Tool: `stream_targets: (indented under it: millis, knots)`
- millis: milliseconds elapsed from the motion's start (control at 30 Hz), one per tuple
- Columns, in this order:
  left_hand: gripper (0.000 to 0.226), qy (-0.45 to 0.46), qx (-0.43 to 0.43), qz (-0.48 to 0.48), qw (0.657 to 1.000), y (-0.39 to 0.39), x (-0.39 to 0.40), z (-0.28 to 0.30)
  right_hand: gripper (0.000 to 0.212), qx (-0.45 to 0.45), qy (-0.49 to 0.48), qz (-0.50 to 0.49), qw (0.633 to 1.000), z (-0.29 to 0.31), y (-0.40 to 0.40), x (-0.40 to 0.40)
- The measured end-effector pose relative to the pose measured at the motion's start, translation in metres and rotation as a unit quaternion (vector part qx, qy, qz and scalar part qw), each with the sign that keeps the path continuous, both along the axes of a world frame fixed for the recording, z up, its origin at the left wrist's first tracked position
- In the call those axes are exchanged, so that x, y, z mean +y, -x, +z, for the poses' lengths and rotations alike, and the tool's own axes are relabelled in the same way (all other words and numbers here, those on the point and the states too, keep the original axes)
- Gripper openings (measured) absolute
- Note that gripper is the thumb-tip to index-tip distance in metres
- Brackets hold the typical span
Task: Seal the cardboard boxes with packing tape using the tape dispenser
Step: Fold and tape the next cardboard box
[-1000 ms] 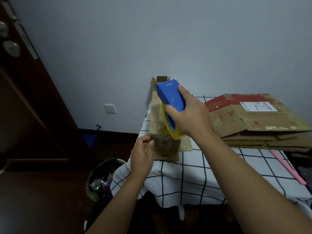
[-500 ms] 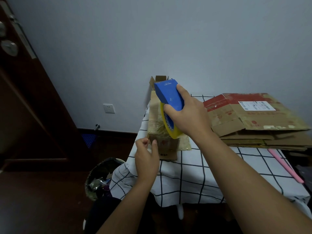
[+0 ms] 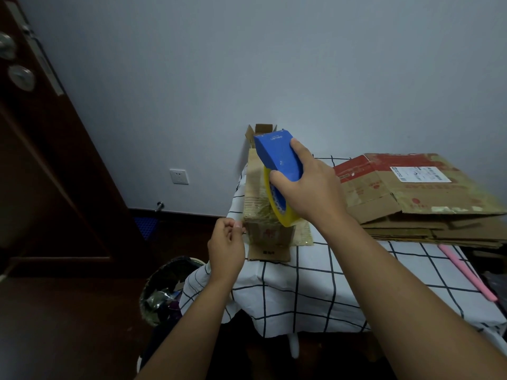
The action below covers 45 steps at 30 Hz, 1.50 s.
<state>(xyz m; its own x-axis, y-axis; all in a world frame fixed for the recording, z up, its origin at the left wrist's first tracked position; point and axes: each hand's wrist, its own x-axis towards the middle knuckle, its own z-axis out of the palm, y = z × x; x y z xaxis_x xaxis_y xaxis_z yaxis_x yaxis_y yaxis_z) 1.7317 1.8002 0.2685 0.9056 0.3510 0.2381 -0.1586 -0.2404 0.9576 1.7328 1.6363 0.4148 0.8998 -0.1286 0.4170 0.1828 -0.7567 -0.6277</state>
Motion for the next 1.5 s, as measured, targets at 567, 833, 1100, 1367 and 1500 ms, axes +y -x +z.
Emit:
stream_targets:
  millis: [567,833,1100,1367,1500]
  knots:
    - [0.011,-0.178,-0.082,-0.055,0.979,0.0,0.011,0.011,0.074,-0.002,-0.003,0.003,1.0,0.001,0.0,0.0]
    - [0.036,-0.32,-0.153,-0.114,0.928,-0.016,0.029,0.021,0.074,-0.004,-0.002,0.004,1.0,0.0,-0.001,-0.001]
    - [0.013,-0.391,-0.216,-0.099,0.889,-0.024,0.021,0.024,0.074,-0.001,0.0,0.011,1.0,-0.001,-0.002,0.0]
    - [0.054,-0.248,-0.058,-0.176,0.951,-0.014,0.034,0.022,0.074,0.0,0.0,0.015,1.0,0.001,0.001,-0.001]
    - [0.054,-0.242,-0.042,-0.162,0.956,-0.014,0.03,0.025,0.075,0.003,-0.003,0.014,1.0,0.001,0.001,-0.001]
